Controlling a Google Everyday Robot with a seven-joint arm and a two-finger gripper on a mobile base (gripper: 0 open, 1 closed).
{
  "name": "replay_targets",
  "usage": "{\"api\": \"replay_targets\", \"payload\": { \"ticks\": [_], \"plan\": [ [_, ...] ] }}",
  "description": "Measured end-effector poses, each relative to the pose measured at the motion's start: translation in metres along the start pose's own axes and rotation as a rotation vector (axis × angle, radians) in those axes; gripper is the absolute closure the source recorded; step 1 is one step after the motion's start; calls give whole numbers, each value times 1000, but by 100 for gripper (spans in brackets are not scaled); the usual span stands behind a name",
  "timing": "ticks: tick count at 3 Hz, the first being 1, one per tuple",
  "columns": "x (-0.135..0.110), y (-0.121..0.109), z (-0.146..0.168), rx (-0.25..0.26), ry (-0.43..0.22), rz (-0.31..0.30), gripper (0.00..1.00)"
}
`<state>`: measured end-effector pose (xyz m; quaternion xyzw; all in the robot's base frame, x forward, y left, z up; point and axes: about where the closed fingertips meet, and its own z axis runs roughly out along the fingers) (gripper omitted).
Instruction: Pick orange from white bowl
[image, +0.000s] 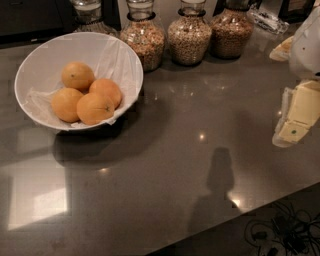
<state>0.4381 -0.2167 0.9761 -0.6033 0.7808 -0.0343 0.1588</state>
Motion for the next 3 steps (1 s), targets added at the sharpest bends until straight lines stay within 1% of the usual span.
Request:
{"api": "replay_targets", "payload": {
  "ticks": [1, 2, 3],
  "plan": [
    [0, 0, 0, 0, 0, 0, 0],
    [-29, 8, 27, -26, -32, -46, 0],
    [-91, 24, 55, -48, -101, -203, 0]
  ]
}}
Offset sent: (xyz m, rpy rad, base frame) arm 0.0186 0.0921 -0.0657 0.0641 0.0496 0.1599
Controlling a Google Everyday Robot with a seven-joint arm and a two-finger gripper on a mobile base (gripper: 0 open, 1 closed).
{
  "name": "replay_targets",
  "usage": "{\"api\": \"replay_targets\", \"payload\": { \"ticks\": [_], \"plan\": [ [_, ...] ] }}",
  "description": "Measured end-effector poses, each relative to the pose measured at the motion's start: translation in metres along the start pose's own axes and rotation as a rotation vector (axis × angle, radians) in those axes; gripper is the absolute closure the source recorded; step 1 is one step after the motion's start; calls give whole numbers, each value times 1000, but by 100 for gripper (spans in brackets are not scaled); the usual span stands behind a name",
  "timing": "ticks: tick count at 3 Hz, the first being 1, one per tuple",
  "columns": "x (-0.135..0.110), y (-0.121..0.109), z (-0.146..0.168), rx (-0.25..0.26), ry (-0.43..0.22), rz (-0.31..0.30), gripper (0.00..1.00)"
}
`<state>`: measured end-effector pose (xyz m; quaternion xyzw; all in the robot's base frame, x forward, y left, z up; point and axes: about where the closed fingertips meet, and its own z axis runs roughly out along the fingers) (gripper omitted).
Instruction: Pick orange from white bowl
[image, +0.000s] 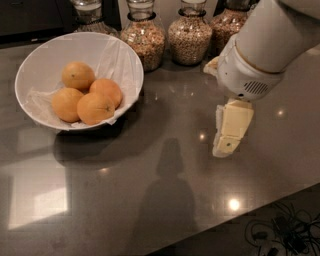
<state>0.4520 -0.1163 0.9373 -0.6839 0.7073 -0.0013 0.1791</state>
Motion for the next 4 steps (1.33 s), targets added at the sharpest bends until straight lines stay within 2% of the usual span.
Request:
{"api": "replay_targets", "payload": {
  "ticks": [1, 2, 3, 4],
  "plan": [
    [-43, 2, 23, -18, -54, -107, 0],
    [-45, 2, 23, -17, -56, -112, 0],
    [-53, 6, 31, -25, -113, -109, 0],
    [-87, 11, 44, -24, -242, -95, 0]
  ]
}}
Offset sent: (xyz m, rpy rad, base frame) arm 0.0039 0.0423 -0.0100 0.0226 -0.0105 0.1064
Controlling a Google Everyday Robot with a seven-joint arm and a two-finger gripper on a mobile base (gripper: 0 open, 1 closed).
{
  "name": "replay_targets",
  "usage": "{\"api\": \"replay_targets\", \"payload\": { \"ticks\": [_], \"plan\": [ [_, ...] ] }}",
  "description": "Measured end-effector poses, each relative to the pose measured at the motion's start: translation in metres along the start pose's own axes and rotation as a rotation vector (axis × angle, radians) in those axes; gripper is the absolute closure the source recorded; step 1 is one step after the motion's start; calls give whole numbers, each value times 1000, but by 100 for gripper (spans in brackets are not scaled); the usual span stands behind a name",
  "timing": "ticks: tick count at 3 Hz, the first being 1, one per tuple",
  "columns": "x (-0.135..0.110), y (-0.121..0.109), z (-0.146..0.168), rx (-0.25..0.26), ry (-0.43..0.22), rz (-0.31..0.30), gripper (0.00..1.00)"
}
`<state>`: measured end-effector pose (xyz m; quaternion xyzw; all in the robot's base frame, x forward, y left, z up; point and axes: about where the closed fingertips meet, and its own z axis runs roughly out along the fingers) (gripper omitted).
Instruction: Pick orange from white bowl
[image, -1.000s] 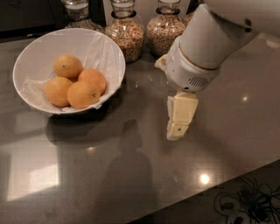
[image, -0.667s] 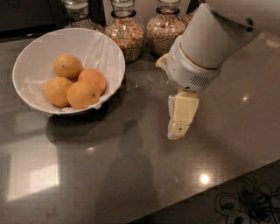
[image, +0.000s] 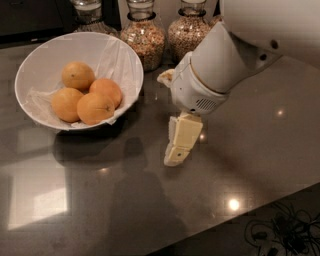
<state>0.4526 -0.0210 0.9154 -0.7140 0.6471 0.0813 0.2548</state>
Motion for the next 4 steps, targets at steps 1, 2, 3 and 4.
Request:
{"api": "replay_targets", "payload": {
  "ticks": [1, 2, 3, 4],
  "plan": [
    [-44, -2, 17, 10, -93, 1, 0],
    [-72, -5, 27, 9, -155, 24, 0],
    [-72, -5, 27, 9, -155, 24, 0],
    [-79, -6, 34, 29, -211, 16, 0]
  ]
}}
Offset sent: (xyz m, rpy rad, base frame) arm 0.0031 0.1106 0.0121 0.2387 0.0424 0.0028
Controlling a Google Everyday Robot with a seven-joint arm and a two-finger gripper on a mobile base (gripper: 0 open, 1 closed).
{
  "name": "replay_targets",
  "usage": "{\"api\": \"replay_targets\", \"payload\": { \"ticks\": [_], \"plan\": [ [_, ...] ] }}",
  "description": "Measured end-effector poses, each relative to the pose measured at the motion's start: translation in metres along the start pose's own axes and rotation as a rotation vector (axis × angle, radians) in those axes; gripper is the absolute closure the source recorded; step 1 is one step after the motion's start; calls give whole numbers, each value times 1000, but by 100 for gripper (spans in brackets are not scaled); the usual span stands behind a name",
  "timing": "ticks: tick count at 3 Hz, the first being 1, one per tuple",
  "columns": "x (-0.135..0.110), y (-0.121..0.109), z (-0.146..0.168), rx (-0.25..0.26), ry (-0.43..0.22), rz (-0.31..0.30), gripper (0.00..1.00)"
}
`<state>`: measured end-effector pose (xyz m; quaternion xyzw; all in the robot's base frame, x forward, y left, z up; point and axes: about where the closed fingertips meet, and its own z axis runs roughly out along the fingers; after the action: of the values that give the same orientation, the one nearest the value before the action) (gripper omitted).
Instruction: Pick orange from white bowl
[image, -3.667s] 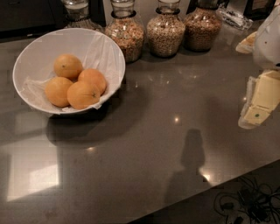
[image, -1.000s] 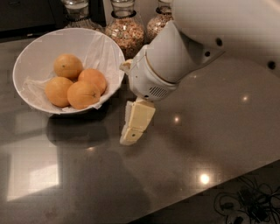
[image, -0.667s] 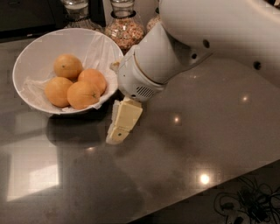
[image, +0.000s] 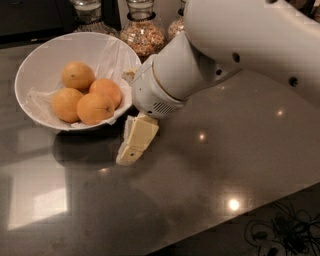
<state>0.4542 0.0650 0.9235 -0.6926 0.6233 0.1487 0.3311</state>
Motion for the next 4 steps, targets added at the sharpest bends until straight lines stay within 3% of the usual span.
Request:
{"api": "replay_targets", "payload": {
  "ticks": [2, 3, 4],
  "plan": [
    [-23, -25, 30, 99, -232, 139, 0],
    [-34, -33, 35, 140, -300, 185, 0],
    [-35, -33, 37, 137, -303, 187, 0]
  ]
}}
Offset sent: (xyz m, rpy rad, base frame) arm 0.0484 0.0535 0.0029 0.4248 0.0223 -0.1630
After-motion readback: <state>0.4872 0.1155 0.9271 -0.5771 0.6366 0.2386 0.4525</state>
